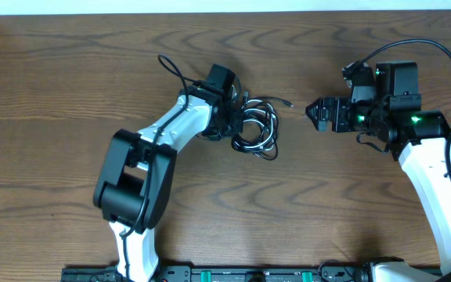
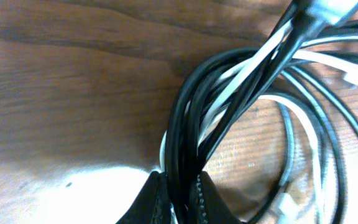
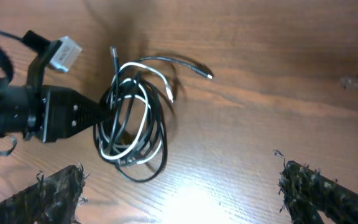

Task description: Untangle cables

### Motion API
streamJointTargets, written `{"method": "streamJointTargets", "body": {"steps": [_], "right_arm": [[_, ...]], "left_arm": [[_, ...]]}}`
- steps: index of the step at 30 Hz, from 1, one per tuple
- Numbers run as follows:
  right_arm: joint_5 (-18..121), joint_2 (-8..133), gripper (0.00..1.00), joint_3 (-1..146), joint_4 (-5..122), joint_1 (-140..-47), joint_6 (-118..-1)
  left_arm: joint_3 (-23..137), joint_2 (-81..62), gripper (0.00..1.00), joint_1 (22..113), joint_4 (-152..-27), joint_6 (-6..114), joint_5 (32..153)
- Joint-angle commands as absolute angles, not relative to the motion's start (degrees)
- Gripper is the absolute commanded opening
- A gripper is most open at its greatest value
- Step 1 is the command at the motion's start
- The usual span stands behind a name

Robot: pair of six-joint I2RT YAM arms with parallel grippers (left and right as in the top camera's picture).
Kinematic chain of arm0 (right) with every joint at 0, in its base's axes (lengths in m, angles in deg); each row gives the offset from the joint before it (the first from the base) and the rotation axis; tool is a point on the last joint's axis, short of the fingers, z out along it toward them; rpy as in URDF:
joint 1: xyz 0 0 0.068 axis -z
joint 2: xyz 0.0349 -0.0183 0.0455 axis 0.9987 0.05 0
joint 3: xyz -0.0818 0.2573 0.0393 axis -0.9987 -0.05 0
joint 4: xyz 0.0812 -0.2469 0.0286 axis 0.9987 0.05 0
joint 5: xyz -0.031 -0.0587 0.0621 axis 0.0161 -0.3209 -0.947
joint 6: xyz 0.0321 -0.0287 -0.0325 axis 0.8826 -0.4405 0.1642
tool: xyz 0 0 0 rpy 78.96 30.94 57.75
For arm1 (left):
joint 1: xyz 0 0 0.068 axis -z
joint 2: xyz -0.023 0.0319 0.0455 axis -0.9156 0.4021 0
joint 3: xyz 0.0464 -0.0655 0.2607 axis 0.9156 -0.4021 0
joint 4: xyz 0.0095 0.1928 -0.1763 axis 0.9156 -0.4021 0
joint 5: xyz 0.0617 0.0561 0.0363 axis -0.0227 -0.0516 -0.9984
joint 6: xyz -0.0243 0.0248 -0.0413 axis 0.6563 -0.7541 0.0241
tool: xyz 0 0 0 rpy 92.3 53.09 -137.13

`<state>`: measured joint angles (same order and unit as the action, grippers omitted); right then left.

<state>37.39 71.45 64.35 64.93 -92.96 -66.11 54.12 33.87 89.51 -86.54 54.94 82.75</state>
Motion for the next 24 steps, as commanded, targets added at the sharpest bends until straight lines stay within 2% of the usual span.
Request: {"method": "streamJointTargets", "body": {"steps": [1, 7, 12, 20, 24], "right_arm": [[33.3, 71.4, 0.96, 65.3, 62.3, -94.8, -64.5], [33.5, 71.4, 0.87, 65.3, 54.7, -100.5, -57.4], [39.8, 71.9, 0.78, 65.3, 53.8, -104.3, -49.9], [39.6, 78.0, 0.66, 65.3, 52.8, -105.8, -49.5], [38.7, 81.9, 0.66, 65.3, 50.3, -106.0, -48.6]], "left_arm": [[55.8, 23.3, 0.07, 89.0, -86.5, 54.7, 82.0], [55.8, 13.0, 0.07, 89.0, -88.0, 54.7, 82.0], [55.8, 12.1, 0.07, 89.0, -88.2, 55.2, 83.9], [55.8, 11.0, 0.07, 88.4, -87.7, 55.8, 89.6], [55.8, 9.6, 0.07, 87.1, -87.5, 58.0, 93.0]]}}
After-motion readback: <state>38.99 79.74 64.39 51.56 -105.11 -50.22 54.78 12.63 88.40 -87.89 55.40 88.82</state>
